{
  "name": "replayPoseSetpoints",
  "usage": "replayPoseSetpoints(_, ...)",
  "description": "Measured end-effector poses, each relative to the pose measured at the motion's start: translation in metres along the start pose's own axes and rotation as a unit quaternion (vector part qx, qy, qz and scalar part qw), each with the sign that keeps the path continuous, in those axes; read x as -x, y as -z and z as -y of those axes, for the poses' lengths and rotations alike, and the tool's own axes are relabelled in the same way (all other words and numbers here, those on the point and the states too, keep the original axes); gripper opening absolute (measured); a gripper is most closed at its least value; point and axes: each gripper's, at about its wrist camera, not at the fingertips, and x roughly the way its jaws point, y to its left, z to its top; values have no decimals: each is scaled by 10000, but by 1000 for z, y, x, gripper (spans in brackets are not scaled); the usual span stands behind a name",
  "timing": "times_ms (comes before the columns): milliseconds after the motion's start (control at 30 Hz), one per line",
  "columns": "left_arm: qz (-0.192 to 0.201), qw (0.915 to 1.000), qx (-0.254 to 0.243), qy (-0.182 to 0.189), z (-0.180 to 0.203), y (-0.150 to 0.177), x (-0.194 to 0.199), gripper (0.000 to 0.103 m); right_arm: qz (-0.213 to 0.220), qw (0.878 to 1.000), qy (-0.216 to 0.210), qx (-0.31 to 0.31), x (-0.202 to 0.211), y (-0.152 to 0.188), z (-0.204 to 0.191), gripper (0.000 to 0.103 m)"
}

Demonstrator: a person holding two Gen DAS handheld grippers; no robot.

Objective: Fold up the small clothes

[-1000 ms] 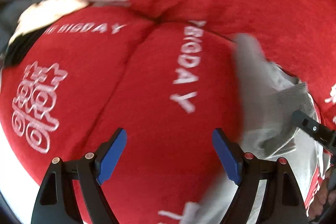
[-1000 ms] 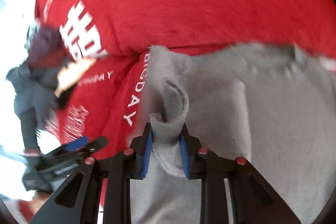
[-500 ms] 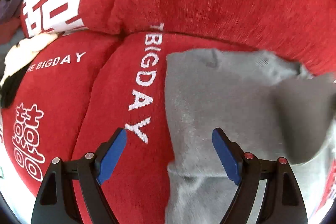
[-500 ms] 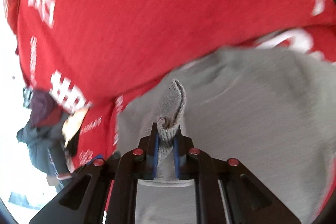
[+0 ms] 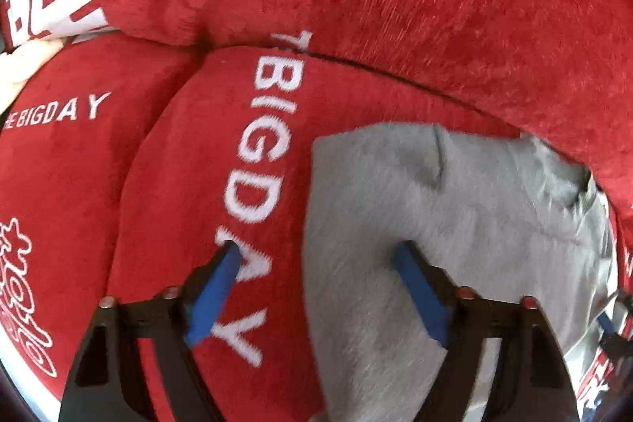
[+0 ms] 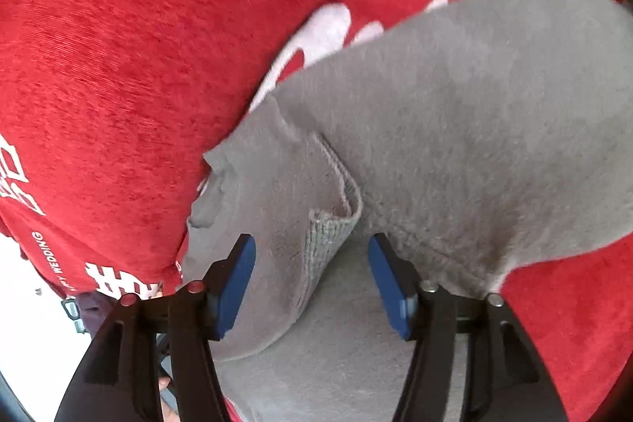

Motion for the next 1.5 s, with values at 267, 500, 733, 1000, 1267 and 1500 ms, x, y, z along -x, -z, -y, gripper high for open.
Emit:
replayPoseSetpoints(267, 222, 9998, -13, 14, 1, -12, 5, 9, 73, 9940, -128, 1082, 2, -8, -51, 9)
replayPoseSetpoints(500, 447, 9986, 260, 96, -20, -8, 13, 10, 186, 9965, 596, 560, -5, -17, -1, 17)
replayPoseSetpoints(733, 220, 9990, 0, -395, -37, 9, 37, 10, -580, 9971, -421, 240, -11, 57, -33, 45)
replayPoseSetpoints(1000, 304, 9967, -84, -751, -56, 54, 60, 97, -2442, 9607, -1213, 516, -171, 186, -126, 45)
replayPoseSetpoints(1267, 151, 9953, -37, -954, -84, 78, 71, 97, -2145, 9681, -1258, 319, -201, 191, -155, 7)
replayPoseSetpoints(1500, 31, 9955, -3, -948, -97, 86, 76, 97, -2292, 9651, -956, 832, -211, 216, -163, 9)
